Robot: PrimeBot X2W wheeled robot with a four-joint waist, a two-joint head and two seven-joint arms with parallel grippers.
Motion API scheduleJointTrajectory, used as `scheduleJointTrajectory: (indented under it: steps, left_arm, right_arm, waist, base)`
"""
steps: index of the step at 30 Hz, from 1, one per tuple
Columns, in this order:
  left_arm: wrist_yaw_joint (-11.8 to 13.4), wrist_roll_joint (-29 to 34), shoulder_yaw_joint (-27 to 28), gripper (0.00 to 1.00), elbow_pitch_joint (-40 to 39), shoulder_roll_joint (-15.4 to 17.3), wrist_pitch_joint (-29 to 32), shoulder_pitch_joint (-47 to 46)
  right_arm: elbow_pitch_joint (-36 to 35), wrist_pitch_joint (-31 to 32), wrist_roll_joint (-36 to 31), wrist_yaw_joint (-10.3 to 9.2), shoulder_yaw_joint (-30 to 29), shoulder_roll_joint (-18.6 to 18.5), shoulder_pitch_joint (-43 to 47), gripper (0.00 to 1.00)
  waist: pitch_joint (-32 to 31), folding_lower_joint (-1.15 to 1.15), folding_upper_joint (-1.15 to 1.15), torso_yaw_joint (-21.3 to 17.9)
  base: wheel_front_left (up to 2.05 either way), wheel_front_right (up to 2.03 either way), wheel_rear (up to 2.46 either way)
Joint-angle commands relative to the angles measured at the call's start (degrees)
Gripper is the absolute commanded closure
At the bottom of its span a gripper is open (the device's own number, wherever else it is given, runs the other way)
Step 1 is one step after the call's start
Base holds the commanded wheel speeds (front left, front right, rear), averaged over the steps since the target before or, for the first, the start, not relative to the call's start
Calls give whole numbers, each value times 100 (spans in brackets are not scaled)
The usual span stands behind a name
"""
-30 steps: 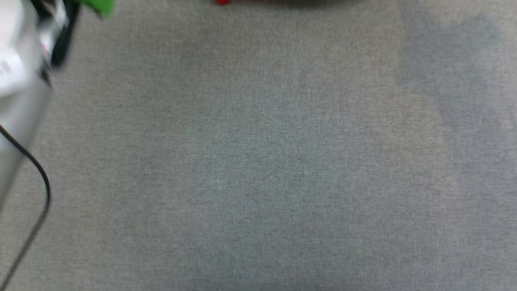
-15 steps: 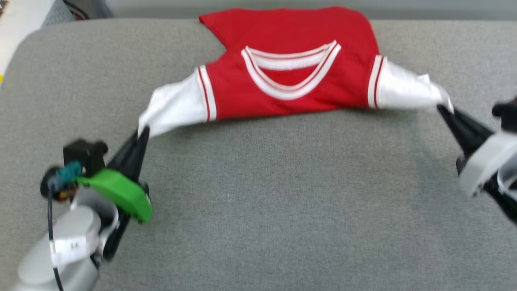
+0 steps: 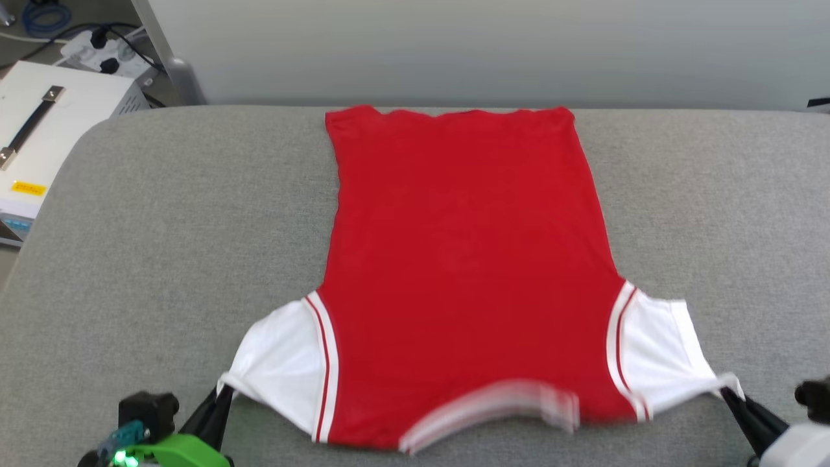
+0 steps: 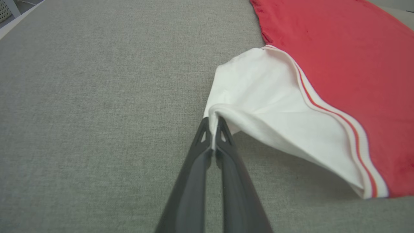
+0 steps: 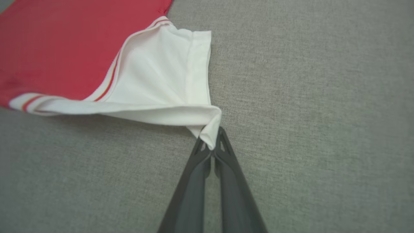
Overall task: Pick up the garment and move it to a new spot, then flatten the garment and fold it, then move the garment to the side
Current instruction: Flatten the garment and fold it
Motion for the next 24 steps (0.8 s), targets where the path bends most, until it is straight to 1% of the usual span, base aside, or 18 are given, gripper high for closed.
scheduleJointTrajectory:
  steps: [1, 7, 13, 14, 15, 16, 20, 24]
  left_arm:
    - [52, 69, 67, 100, 10, 2, -32, 174]
    - [31, 225, 324, 100, 27, -202, -32, 631]
    - [-50, 442, 525, 100, 15, -354, -32, 713]
    - [-54, 486, 566, 100, -15, -384, -32, 703]
    - [-59, 542, 603, 100, -46, -419, -32, 695]
    - [-67, 598, 628, 100, -79, -444, -32, 684]
    - [-100, 848, 738, 100, -282, -588, -32, 595]
    - [-89, 1093, 865, 100, -569, -734, -33, 496]
  right_arm:
    - [24, -43, -38, -4, -144, 25, 211, 100]
    - [-44, -67, -239, -4, -868, 253, 989, 100]
    - [-316, 89, -455, -4, -1410, 469, 1424, 100]
    - [-384, 113, -487, -4, -1498, 509, 1437, 88]
    - [-466, 144, -539, -4, -1611, 553, 1437, 51]
    - [-538, 161, -588, -4, -1712, 587, 1424, 0]
    - [-1003, 255, -840, -4, -2190, 673, 1304, 0]
    - [-1739, 457, -1172, -4, -2793, 592, 1012, 0]
  waist:
    - [-115, 1, 0, 16]
    - [-201, 1, 0, 21]
    - [-164, 1, 0, 40]
    - [-151, 1, 0, 40]
    - [-138, 1, 0, 39]
    - [-127, 1, 0, 39]
    - [-53, 1, 0, 79]
    - [82, 1, 0, 158]
  base:
    - [0, 0, 0]
    - [0, 0, 0]
    - [0, 0, 0]
    - [0, 0, 0]
    - [0, 0, 0]
    - [0, 0, 0]
    - [0, 0, 0]
    - [0, 0, 0]
